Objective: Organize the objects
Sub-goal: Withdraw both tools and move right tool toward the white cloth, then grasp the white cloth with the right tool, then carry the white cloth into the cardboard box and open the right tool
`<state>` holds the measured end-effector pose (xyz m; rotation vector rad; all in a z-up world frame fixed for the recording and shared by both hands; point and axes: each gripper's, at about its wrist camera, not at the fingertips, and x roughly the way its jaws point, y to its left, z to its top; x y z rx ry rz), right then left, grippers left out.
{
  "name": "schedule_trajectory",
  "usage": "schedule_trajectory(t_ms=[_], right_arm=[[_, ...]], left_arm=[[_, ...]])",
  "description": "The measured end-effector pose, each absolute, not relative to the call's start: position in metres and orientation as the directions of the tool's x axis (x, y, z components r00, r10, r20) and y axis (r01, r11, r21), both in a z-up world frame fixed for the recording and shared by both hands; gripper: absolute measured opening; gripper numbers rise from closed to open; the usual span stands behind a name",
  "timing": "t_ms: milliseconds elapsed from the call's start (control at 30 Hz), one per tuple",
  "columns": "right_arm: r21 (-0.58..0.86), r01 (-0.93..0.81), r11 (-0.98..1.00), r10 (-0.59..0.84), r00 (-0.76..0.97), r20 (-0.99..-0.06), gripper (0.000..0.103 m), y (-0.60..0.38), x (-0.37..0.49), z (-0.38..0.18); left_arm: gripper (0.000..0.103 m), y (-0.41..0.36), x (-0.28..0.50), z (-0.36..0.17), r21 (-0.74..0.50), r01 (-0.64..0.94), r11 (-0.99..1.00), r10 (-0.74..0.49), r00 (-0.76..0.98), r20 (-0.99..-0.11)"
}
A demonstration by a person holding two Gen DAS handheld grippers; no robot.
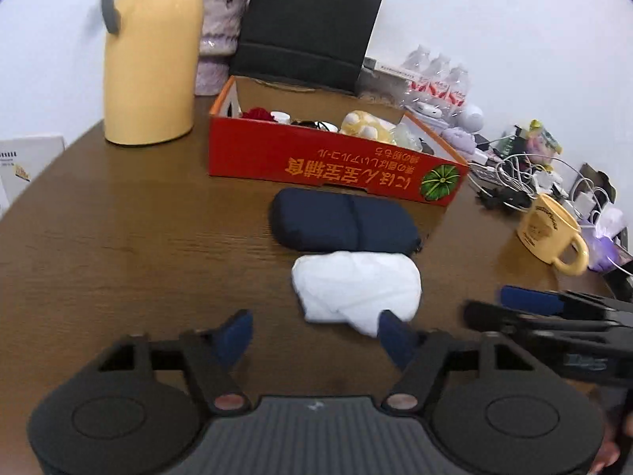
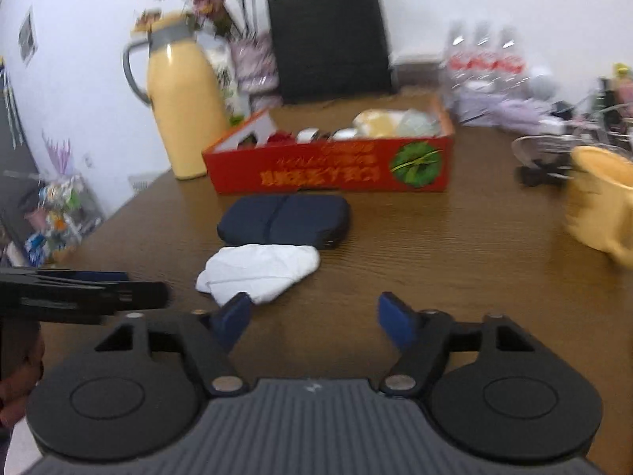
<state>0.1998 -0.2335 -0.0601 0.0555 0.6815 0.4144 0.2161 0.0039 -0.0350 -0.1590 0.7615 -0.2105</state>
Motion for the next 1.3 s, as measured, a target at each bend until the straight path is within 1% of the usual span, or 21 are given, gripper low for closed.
schedule_trajectory(t_ms=[100, 133, 167, 200, 233, 267, 300, 400, 533, 567, 633, 700, 767, 867, 1000, 1067, 1200, 1300], right_arm=[[0.182, -0.385, 0.905, 0.412, 0.683, -0.603, 0.062, -0.213, 0.233, -0.073], [0.182, -0.390, 0.903, 0.416, 0.683, -0.600, 0.056, -0.210, 0.239, -0.076], [0.181, -0.393, 0.902, 0.416, 0.678, -0.606, 0.049, -0.205, 0.249, -0.081], [0.178, -0.395, 0.901, 0.415, 0.671, -0.614, 0.046, -0.201, 0.256, -0.085], [0.177, -0.396, 0.901, 0.415, 0.665, -0.621, 0.044, -0.198, 0.261, -0.088], [0.177, -0.403, 0.898, 0.418, 0.658, -0.627, 0.042, -0.195, 0.264, -0.093], [0.175, -0.411, 0.895, 0.426, 0.668, -0.610, 0.041, -0.193, 0.264, -0.096], [0.151, -0.414, 0.898, 0.417, 0.689, -0.593, 0.038, -0.190, 0.258, -0.100], [0.149, -0.401, 0.904, 0.408, 0.698, -0.589, 0.030, -0.190, 0.243, -0.099], [0.155, -0.396, 0.905, 0.407, 0.702, -0.584, 0.026, -0.191, 0.237, -0.099], [0.178, -0.373, 0.911, 0.403, 0.708, -0.580, 0.024, -0.195, 0.226, -0.099], [0.184, -0.353, 0.917, 0.391, 0.715, -0.579, 0.022, -0.198, 0.212, -0.098], [0.181, -0.328, 0.927, 0.370, 0.720, -0.587, 0.019, -0.199, 0.196, -0.095], [0.178, -0.305, 0.936, 0.350, 0.738, -0.577, 0.018, -0.203, 0.167, -0.090], [0.240, -0.266, 0.934, 0.357, 0.737, -0.574, 0.017, -0.216, 0.143, -0.090], [0.247, -0.257, 0.934, 0.354, 0.750, -0.559, 0.016, -0.220, 0.136, -0.084], [0.224, -0.262, 0.939, 0.342, 0.793, -0.505, 0.016, -0.223, 0.140, -0.062], [0.232, -0.276, 0.933, 0.356, 0.807, -0.472, 0.016, -0.224, 0.173, -0.039]], left_arm=[[0.066, -0.006, 0.227, -0.038, -0.210, 0.149, 0.966, -0.251, 0.721, -0.645], [0.066, -0.007, 0.229, -0.039, -0.210, 0.147, 0.967, -0.250, 0.726, -0.641], [0.063, -0.008, 0.231, -0.041, -0.214, 0.142, 0.966, -0.248, 0.730, -0.637], [0.056, -0.009, 0.233, -0.043, -0.217, 0.140, 0.966, -0.249, 0.731, -0.635], [0.051, -0.011, 0.234, -0.047, -0.212, 0.142, 0.967, -0.247, 0.726, -0.642], [0.043, -0.013, 0.236, -0.050, -0.204, 0.146, 0.968, -0.245, 0.717, -0.653], [0.038, -0.014, 0.237, -0.054, -0.199, 0.150, 0.969, -0.245, 0.707, -0.663], [0.035, -0.018, 0.230, -0.054, -0.148, 0.156, 0.977, -0.215, 0.724, -0.656], [0.032, -0.021, 0.217, -0.056, -0.130, 0.131, 0.983, -0.184, 0.739, -0.648], [0.031, -0.021, 0.212, -0.057, -0.133, 0.125, 0.983, -0.182, 0.745, -0.642], [0.026, -0.023, 0.199, -0.058, -0.123, 0.115, 0.986, -0.168, 0.758, -0.631], [0.010, -0.024, 0.187, -0.057, -0.097, 0.105, 0.990, -0.143, 0.768, -0.624], [0.005, -0.024, 0.174, -0.053, -0.104, 0.108, 0.989, -0.149, 0.769, -0.622], [0.003, -0.025, 0.155, -0.046, -0.132, 0.132, 0.982, -0.186, 0.771, -0.610], [0.002, -0.027, 0.142, -0.035, -0.137, 0.171, 0.976, -0.219, 0.782, -0.584], [0.002, -0.027, 0.142, -0.026, -0.152, 0.187, 0.971, -0.240, 0.791, -0.563], [0.002, -0.022, 0.163, -0.003, -0.188, 0.232, 0.954, -0.297, 0.807, -0.511], [0.002, -0.016, 0.202, 0.025, -0.177, 0.274, 0.945, -0.326, 0.829, -0.454]])
